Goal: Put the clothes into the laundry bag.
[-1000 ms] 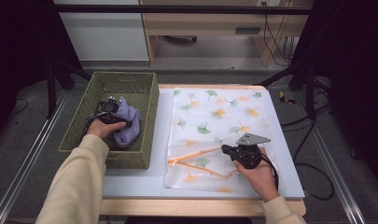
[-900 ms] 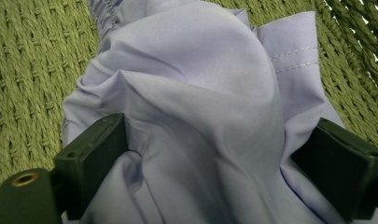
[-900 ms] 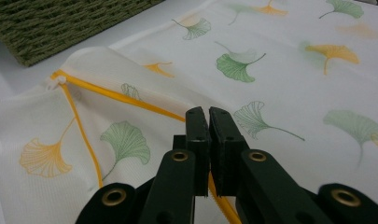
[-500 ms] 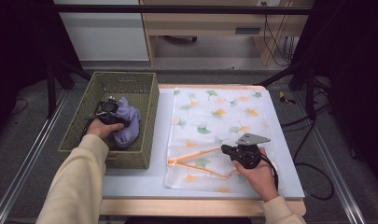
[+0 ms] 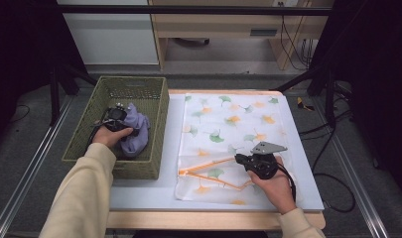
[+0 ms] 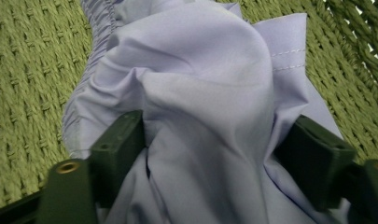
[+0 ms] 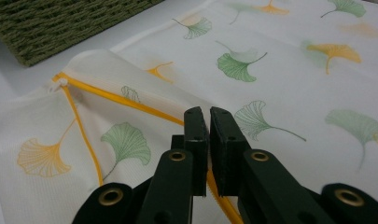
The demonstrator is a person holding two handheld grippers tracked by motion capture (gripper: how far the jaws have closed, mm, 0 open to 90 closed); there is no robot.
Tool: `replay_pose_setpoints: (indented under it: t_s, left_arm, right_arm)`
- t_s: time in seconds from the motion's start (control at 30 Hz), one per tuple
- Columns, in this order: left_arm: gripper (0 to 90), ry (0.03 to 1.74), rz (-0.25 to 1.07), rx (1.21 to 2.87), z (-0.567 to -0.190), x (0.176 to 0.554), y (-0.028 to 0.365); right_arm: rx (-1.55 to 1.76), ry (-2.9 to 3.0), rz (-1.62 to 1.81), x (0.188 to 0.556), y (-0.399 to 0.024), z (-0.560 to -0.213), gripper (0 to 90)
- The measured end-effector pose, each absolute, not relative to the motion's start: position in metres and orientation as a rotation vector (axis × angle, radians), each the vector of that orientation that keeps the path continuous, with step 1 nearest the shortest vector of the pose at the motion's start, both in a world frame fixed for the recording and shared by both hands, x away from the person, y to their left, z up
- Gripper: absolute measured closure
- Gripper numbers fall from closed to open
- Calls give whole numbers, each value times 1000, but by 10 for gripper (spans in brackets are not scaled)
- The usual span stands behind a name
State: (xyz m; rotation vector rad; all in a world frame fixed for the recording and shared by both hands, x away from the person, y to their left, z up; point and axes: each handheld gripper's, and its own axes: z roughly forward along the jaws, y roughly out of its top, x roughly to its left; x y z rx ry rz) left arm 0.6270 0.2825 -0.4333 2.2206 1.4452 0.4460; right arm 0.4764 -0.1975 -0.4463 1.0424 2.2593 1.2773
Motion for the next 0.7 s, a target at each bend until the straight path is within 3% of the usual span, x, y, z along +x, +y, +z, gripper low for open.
replay_pose_setpoints:
  t_s: [0.03, 0.37, 0.7]
  left_arm:
    - [305, 1446, 447, 2224, -433, 627, 283]
    - [638, 1431, 438, 2261, -430, 624, 283]
    - [718, 1417, 489, 2233, -422, 619, 284]
  right_arm:
    - [1043, 2259, 1277, 476, -198, -446, 855]
    - [1039, 2258, 1275, 477, -198, -446, 853]
    - [1042, 2256, 1279, 477, -199, -446, 854]
